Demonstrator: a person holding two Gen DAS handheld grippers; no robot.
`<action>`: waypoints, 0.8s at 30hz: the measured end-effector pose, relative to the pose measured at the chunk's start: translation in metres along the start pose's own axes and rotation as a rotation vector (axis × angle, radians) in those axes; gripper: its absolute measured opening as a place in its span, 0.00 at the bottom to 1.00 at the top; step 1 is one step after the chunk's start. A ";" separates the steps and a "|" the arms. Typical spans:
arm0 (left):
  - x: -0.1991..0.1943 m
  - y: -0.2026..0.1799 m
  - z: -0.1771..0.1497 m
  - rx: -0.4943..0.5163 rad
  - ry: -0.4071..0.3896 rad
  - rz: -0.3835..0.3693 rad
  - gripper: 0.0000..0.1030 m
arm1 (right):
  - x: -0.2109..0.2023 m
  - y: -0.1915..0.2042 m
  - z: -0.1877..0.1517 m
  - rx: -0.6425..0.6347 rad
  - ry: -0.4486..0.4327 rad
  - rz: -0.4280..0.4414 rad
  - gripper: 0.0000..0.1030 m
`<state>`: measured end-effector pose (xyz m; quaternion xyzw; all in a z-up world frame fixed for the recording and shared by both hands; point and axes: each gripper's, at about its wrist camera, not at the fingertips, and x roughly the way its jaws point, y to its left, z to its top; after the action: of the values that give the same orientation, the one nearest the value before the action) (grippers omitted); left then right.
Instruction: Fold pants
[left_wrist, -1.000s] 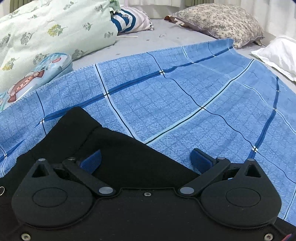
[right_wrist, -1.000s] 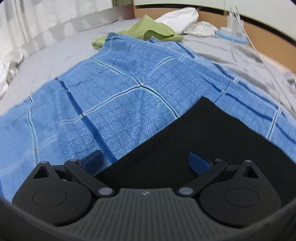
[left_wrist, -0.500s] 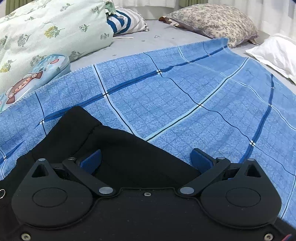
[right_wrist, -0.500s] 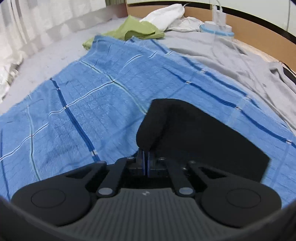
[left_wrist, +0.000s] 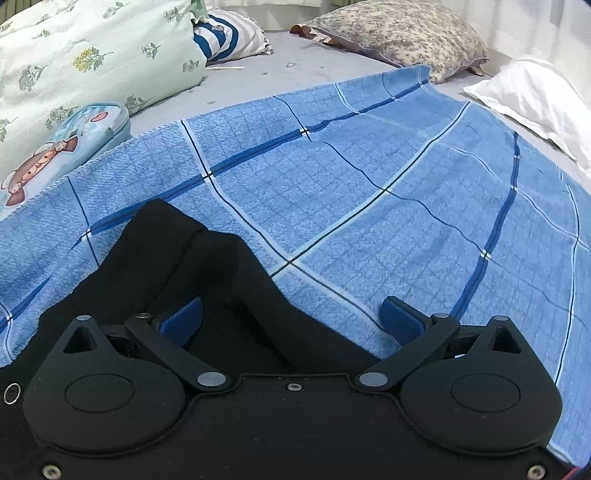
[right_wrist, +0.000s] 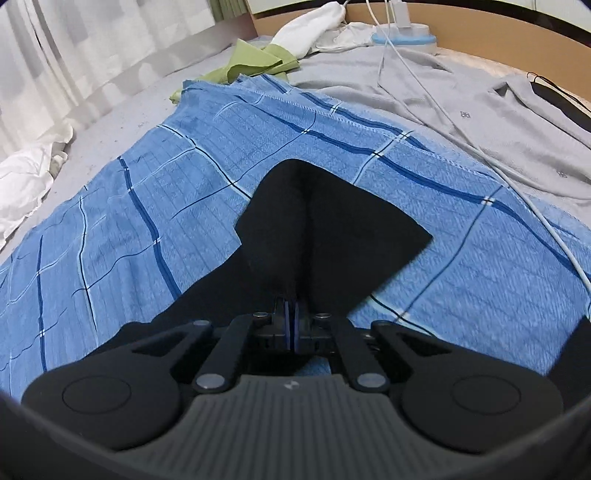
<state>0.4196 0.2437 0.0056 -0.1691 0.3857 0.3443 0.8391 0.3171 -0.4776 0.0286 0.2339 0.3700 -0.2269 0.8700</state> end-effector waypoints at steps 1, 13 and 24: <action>-0.002 0.001 -0.001 0.002 0.001 0.002 1.00 | -0.002 0.000 -0.001 -0.006 -0.004 -0.003 0.04; -0.021 0.030 -0.003 -0.153 0.037 -0.079 0.93 | -0.010 -0.005 -0.009 -0.022 -0.003 -0.013 0.04; -0.037 0.016 -0.009 -0.053 -0.033 -0.045 0.06 | -0.025 -0.013 -0.010 -0.020 -0.013 0.012 0.04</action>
<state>0.3863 0.2331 0.0279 -0.1943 0.3588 0.3383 0.8480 0.2885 -0.4766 0.0374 0.2259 0.3653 -0.2193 0.8760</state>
